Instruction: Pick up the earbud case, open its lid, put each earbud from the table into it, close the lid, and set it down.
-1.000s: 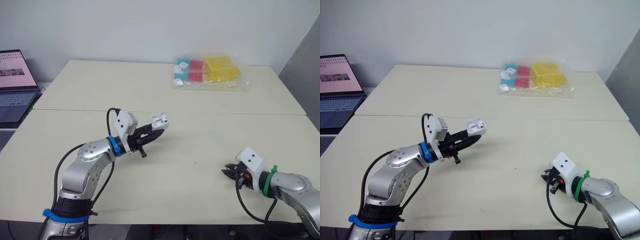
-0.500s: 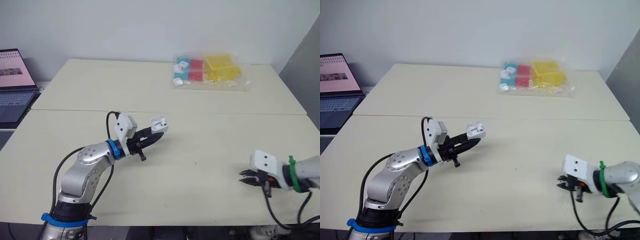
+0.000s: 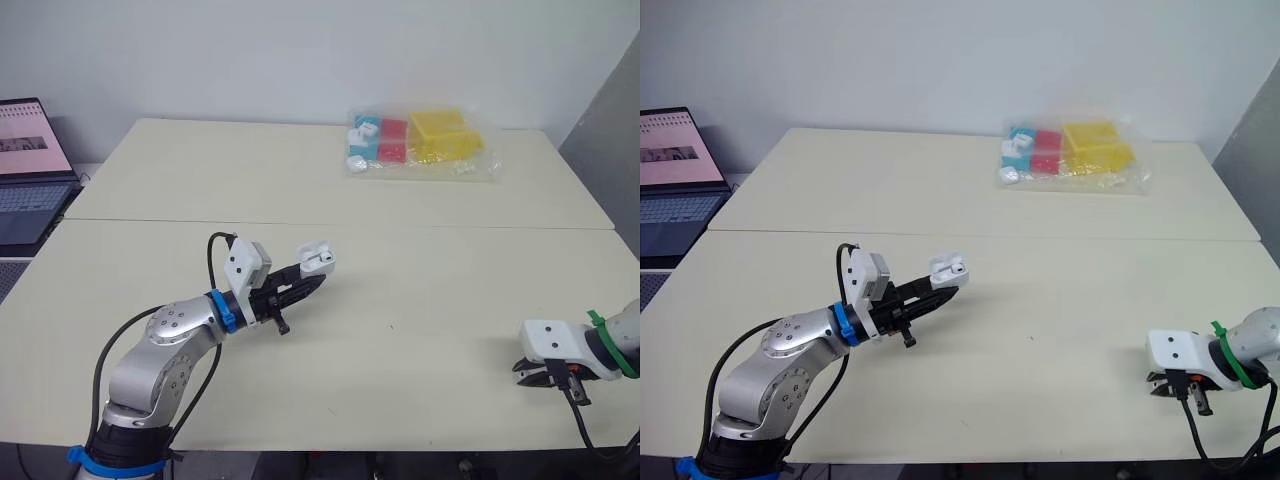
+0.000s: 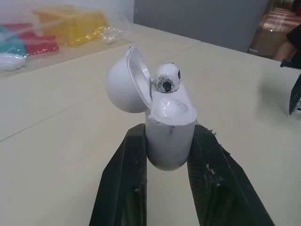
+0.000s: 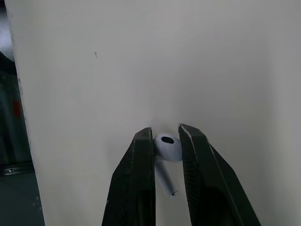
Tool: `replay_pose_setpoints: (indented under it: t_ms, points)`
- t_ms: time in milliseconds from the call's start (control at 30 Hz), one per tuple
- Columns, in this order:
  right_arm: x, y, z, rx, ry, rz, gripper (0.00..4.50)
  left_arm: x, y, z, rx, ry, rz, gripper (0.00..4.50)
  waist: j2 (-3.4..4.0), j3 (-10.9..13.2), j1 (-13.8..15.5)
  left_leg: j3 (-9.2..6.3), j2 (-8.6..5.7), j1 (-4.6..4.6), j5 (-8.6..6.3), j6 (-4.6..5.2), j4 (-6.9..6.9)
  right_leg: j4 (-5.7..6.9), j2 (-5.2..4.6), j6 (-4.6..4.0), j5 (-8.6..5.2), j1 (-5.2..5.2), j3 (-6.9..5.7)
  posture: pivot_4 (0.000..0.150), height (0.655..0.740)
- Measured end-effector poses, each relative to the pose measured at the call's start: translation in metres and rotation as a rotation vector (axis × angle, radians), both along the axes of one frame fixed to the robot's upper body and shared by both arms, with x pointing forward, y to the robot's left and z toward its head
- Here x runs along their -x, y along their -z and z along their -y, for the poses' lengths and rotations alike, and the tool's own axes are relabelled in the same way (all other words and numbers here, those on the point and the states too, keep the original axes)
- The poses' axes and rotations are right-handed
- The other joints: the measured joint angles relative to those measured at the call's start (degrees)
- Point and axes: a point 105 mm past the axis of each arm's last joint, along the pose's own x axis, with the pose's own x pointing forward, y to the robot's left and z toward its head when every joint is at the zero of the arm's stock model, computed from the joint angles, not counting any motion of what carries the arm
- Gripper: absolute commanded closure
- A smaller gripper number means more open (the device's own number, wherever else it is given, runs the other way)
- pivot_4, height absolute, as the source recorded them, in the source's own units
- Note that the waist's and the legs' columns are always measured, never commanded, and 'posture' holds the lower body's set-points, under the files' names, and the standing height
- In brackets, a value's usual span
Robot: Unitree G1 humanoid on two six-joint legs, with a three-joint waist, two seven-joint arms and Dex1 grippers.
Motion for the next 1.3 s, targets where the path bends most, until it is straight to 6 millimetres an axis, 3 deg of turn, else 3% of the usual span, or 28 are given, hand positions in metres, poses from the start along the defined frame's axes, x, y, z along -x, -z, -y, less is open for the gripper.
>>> replay_pose_setpoints:
  t_ms: [267, 567, 700, 867, 1100, 1300]
  points:
    - [-0.005, 0.004, -0.005, -0.014, 0.015, 0.027, 4.11, 0.0, 0.002, -0.001, -0.005, -0.006, -0.015, 3.7, -0.01, -0.01, -0.02, 0.01, 0.0, 0.14, 0.0, 0.0, 0.02, 0.01, -0.01, 0.02, 0.03, 0.12, 0.01, 0.15, 0.74]
    - [-0.012, 0.005, -0.013, -0.045, 0.02, 0.069, 1.12, 0.0, 0.001, -0.001, -0.01, -0.003, -0.014, 3.7, -0.13, -0.08, -0.17, 0.12, 0.01, 0.42, 0.0, 0.0, 0.03, 0.02, -0.01, -0.02, 0.11, 0.28, 0.1, 0.15, 0.74]
    - [-0.011, 0.002, -0.016, -0.062, 0.031, 0.075, 1.09, 0.003, -0.002, 0.002, -0.003, 0.012, -0.009, 3.7, -0.11, -0.07, -0.15, 0.12, 0.02, 0.41, 0.0, 0.0, 0.02, 0.03, -0.01, -0.01, 0.12, 0.26, 0.11, 0.15, 0.74]
    - [-0.015, -0.023, -0.022, -0.115, 0.068, 0.137, 1.09, 0.003, -0.002, 0.001, -0.002, 0.005, -0.014, 3.7, -0.05, -0.04, -0.04, 0.07, 0.01, 0.33, 0.0, -0.01, -0.03, -0.01, 0.01, -0.01, 0.09, 0.24, 0.08, 0.15, 0.74]
    - [-0.003, -0.034, -0.013, 0.082, 0.245, 0.12, 1.09, 0.004, 0.002, 0.002, 0.009, 0.0, -0.029, 3.7, -0.02, -0.04, 0.11, 0.06, 0.06, 0.24, 0.0, -0.01, 0.0, -0.02, -0.35, 0.02, 0.08, 0.19, 0.04, 0.15, 0.74]
    - [0.008, -0.025, -0.012, 0.173, 0.29, 0.064, 1.09, 0.006, 0.006, 0.006, 0.012, 0.011, -0.044, 3.7, -0.01, -0.04, 0.1, 0.07, 0.0, 0.23, 0.0, -0.01, -0.01, -0.05, -0.34, 0.03, 0.07, 0.19, 0.03, 0.15, 0.74]
